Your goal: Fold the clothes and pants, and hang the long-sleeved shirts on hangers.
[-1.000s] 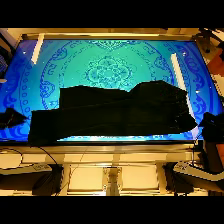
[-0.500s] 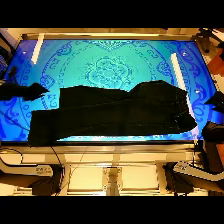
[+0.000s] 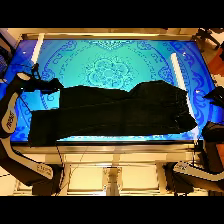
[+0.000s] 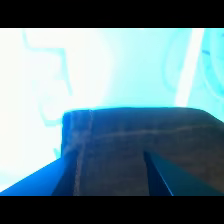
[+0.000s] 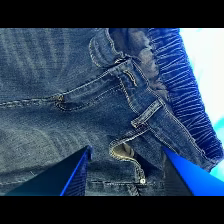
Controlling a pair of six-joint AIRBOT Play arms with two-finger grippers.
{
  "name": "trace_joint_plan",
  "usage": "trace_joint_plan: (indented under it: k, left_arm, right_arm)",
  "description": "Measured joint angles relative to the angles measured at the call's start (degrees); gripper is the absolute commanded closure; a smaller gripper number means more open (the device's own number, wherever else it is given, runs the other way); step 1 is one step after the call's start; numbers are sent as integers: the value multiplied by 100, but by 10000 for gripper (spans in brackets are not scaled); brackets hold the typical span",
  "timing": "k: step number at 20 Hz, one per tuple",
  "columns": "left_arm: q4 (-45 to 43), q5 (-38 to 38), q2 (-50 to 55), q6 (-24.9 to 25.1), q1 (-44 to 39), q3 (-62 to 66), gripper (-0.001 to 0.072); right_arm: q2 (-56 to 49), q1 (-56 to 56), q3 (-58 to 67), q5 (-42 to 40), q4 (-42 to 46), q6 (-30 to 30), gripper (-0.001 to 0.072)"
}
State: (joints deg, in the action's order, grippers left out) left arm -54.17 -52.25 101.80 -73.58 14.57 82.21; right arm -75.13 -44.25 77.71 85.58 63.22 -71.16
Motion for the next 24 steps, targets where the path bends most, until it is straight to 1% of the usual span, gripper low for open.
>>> trace_joint_plan:
  k: [6, 8, 9, 11, 12, 13, 18, 24]
  left_arm:
    - [-494, 157, 142, -326, -70, 90, 237]
    - [-566, 179, 179, -398, -138, 94, 253]
    - [-590, 190, 203, -402, -181, 96, 319]
    - [-623, 210, 249, -400, -297, 103, 494]
    - [-634, 208, 267, -378, -350, 103, 637]
    - [-643, 210, 275, -345, -389, 107, 682]
    - [-660, -98, 160, -299, -249, 426, 684]
    - [-669, -96, -673, -815, 743, 990, 684]
  right_arm:
    - [0, 2, 0, -79, -146, 17, 203]
    - [0, 44, 0, -133, -179, 20, 204]
    - [0, 81, 0, -164, -175, 20, 204]
    - [0, 205, 0, -247, -184, 22, 204]
    - [0, 284, 0, -308, -186, 22, 204]
    - [0, 363, 0, -374, -184, 24, 204]
    - [-24, 785, 4, -728, -146, 33, 206]
    - [-431, 1239, 4, -1434, 52, 15, 207]
